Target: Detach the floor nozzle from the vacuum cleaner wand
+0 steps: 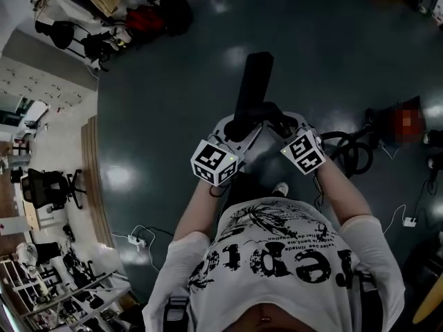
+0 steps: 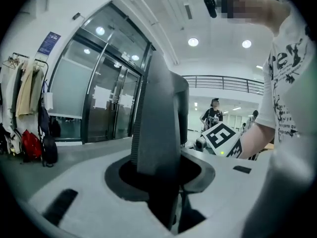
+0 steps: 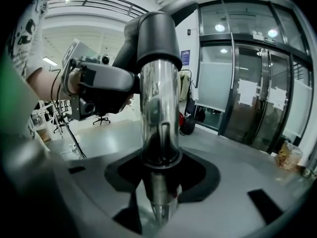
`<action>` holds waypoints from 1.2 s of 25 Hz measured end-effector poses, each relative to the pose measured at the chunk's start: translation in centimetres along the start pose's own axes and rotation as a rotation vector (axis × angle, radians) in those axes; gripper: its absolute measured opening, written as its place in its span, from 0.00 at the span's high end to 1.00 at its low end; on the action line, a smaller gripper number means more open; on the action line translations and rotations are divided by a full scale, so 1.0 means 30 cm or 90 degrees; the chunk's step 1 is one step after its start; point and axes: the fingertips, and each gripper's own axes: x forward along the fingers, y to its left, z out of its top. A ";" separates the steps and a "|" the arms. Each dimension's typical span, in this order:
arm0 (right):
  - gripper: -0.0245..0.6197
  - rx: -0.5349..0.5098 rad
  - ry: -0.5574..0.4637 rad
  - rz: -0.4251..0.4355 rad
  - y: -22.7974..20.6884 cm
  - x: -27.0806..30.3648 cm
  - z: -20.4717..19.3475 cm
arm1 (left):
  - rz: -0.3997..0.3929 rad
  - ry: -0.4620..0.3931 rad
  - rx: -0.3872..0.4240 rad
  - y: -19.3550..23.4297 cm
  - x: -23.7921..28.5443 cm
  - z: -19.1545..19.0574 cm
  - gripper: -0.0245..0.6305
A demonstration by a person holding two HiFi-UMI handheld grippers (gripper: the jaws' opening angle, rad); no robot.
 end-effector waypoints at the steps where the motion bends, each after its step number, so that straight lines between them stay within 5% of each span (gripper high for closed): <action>1: 0.69 0.002 -0.001 0.002 0.022 -0.012 -0.005 | -0.004 0.006 0.001 -0.021 -0.015 -0.003 0.74; 6: 0.69 0.001 -0.001 0.005 0.075 -0.064 -0.022 | -0.017 0.017 0.014 -0.101 -0.052 0.001 0.75; 10: 0.69 0.003 0.032 -0.016 0.075 -0.098 -0.100 | 0.005 -0.042 -0.015 -0.126 -0.083 0.084 0.76; 15: 0.69 0.014 0.030 -0.023 0.076 -0.134 -0.121 | 0.004 -0.042 -0.025 -0.145 -0.103 0.109 0.76; 23: 0.69 0.015 0.050 -0.027 0.030 -0.085 -0.184 | 0.039 -0.029 -0.118 -0.065 -0.076 -0.030 0.76; 30: 0.69 0.022 0.110 -0.008 0.010 0.118 -0.300 | 0.095 0.020 -0.241 0.150 -0.060 -0.318 0.76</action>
